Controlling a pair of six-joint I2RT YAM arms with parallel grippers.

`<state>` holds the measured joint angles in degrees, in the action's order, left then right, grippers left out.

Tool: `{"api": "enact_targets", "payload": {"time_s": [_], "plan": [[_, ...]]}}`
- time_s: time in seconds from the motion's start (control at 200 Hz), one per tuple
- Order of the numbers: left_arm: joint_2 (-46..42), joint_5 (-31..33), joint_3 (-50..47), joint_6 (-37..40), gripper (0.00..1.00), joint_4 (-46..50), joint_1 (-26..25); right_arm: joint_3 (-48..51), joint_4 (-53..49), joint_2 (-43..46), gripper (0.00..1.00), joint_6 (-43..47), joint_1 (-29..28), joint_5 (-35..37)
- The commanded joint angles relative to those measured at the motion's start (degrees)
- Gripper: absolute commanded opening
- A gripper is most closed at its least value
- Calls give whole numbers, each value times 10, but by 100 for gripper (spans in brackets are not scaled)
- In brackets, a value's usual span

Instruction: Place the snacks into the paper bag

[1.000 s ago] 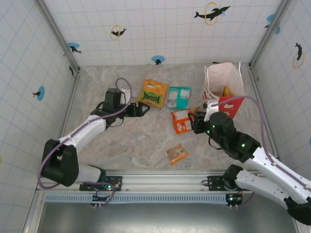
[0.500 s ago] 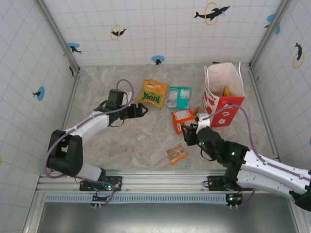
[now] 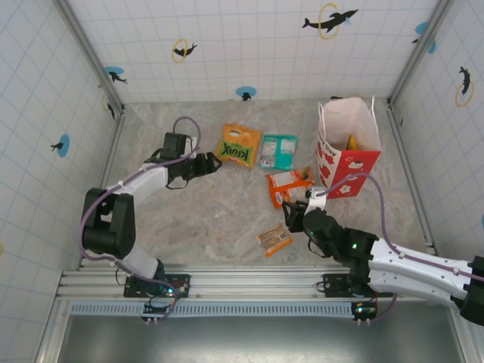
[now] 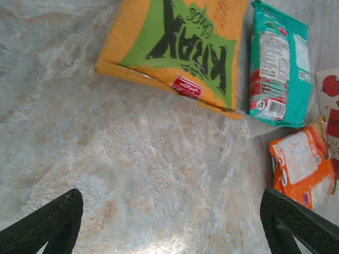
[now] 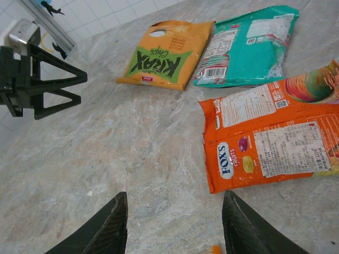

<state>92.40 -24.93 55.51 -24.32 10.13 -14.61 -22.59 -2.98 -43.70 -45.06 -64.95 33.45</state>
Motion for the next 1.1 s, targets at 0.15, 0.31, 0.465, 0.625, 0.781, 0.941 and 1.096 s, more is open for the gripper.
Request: {"api": "enact_targets", "payload": {"time_s": [0.15,0.31,0.465,0.625,0.781,0.941,1.096], "plan": [[80,3,74,-4,85,14,11,15,59,-14,49,-21,-8,18],[132,3,122,-3,83,9,18,18,70,-28,49,-21,-8,7],[177,1,165,7,82,6,24,18,87,-34,49,-19,-7,5],[224,-34,206,41,81,1,27,20,91,-34,50,-13,-8,7],[263,-58,237,58,77,-29,28,19,91,-35,50,-9,-7,3],[300,-78,264,57,73,-42,29,19,90,-33,50,-8,-6,1],[324,-93,273,58,68,-54,29,18,89,-32,50,-7,-6,4]]}}
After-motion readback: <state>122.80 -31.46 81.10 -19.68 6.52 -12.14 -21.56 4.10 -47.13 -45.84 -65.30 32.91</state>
